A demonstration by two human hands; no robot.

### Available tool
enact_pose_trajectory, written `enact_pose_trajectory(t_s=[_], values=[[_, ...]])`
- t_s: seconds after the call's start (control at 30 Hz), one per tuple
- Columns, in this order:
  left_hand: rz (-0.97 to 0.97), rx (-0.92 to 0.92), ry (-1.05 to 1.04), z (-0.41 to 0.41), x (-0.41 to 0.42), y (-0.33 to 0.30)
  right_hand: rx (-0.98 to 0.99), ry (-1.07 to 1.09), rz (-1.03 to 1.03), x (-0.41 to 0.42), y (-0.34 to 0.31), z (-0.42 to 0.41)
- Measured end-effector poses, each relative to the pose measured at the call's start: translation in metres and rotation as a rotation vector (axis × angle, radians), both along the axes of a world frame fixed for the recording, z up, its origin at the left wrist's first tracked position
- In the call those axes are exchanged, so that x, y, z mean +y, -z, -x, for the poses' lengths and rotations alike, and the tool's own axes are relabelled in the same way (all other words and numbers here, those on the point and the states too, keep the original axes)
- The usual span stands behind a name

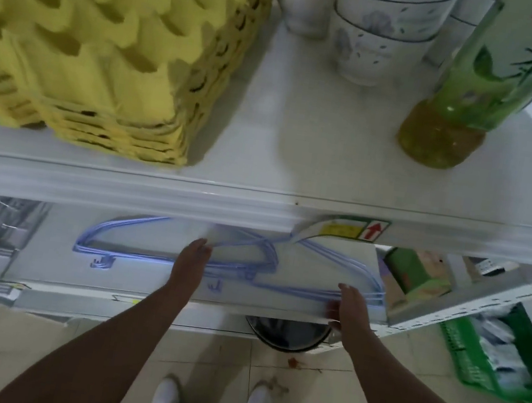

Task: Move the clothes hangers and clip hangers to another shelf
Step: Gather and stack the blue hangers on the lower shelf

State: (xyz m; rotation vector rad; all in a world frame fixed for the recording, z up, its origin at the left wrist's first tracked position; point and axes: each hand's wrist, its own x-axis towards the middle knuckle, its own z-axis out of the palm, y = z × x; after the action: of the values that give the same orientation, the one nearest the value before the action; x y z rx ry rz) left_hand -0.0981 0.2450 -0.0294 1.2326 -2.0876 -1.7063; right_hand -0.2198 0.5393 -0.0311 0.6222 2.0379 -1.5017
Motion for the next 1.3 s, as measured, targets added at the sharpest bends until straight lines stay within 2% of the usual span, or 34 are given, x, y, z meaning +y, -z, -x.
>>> enact_pose_trajectory(t_s=[0.2, 0.37, 0.53, 0.77, 0.93, 1.03, 1.13, 1.23, 1.3], values=[[-0.116, 0.082, -0.045, 0.001, -0.002, -0.006, -0.102, -0.063, 0.019, -0.001, -0.002, 0.006], [-0.083, 0.070, -0.019, 0.001, -0.001, -0.007, -0.165, 0.023, 0.182, 0.000, 0.001, 0.007], [0.026, 0.096, 0.021, -0.005, -0.011, -0.007, -0.157, 0.048, 0.228, -0.007, 0.006, 0.001], [0.082, 0.060, -0.068, -0.030, -0.045, -0.017, -0.110, 0.021, 0.203, -0.050, 0.013, -0.016], [-0.009, 0.026, -0.211, -0.054, -0.072, -0.020, -0.138, -0.064, 0.226, -0.081, 0.012, -0.028], [0.003, 0.011, -0.198, -0.061, -0.085, -0.017, -0.051, -0.123, 0.093, -0.078, 0.005, -0.031], [0.031, -0.004, -0.175, -0.060, -0.089, -0.015, 0.255, -0.186, -0.343, -0.051, 0.008, -0.021], [0.026, -0.005, -0.164, -0.061, -0.089, -0.011, 0.291, 0.045, -0.355, -0.028, 0.004, -0.003], [0.008, 0.005, -0.178, -0.061, -0.087, -0.009, 0.278, 0.039, -0.345, -0.020, 0.011, 0.013]])
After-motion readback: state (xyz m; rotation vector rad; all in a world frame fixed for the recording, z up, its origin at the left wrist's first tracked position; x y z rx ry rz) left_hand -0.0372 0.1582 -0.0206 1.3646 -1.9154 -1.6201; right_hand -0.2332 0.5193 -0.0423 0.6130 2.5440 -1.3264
